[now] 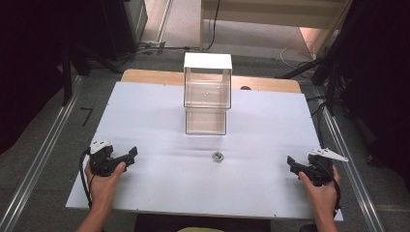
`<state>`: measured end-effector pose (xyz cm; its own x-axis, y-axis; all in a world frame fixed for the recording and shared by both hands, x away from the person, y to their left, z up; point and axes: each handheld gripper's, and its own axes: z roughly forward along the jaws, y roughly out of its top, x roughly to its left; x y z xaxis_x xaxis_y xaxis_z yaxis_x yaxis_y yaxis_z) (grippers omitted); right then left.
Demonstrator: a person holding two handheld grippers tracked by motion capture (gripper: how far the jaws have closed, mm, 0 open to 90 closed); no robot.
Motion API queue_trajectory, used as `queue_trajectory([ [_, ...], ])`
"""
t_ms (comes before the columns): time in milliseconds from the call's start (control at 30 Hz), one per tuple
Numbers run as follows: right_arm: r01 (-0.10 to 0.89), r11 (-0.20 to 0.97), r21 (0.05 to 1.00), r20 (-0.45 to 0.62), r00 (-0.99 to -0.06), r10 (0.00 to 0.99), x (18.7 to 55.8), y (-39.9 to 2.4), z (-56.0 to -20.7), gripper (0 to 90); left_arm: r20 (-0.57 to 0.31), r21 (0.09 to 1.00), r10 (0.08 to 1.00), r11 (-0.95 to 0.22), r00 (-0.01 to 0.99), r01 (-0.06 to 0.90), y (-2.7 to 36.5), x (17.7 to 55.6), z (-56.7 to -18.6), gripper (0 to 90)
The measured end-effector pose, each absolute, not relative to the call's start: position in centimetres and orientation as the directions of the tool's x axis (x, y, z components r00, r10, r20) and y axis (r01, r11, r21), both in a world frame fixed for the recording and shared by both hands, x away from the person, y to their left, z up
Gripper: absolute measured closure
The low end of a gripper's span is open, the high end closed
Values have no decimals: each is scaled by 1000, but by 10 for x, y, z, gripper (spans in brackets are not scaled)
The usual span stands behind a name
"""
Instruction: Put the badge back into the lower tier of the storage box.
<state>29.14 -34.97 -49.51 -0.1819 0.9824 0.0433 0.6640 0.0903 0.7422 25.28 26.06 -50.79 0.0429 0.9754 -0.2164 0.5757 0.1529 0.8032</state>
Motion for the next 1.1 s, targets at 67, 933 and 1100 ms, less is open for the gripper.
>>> queue_trajectory([
  [67,667,96,739,41,-186,982,291,-349,-495,150,-216,804,976,154,40,574,261,253,-508,69],
  [933,658,142,739,58,-273,960,295,-324,-496,157,-224,805,973,156,50,573,262,255,-509,69],
  [1100,653,147,743,58,-281,958,296,-321,-495,159,-224,804,973,155,50,574,262,256,-509,69],
])
